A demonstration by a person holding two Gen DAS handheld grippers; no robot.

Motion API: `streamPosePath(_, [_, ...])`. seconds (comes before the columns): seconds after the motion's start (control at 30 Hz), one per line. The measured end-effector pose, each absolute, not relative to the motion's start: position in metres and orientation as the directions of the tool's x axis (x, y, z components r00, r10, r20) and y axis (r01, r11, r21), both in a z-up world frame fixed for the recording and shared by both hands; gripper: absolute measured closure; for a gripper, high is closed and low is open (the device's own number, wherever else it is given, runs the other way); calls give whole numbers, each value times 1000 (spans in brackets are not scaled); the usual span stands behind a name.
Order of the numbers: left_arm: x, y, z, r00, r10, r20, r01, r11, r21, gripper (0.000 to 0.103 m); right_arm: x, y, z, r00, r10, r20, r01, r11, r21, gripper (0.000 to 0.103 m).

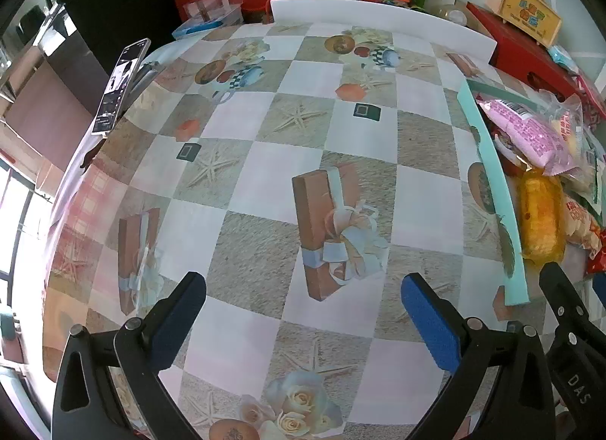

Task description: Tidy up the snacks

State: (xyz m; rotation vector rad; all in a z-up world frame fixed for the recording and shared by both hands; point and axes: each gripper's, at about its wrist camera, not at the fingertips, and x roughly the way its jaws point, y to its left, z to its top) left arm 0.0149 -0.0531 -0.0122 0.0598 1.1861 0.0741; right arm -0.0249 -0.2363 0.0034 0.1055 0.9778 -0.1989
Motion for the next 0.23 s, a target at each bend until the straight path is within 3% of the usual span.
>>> streamPosePath(0.23, [13,-56,-8,400,87,-912,-9,996,91,1,-24,-237,3,542,-124,-831,224,975,1,0])
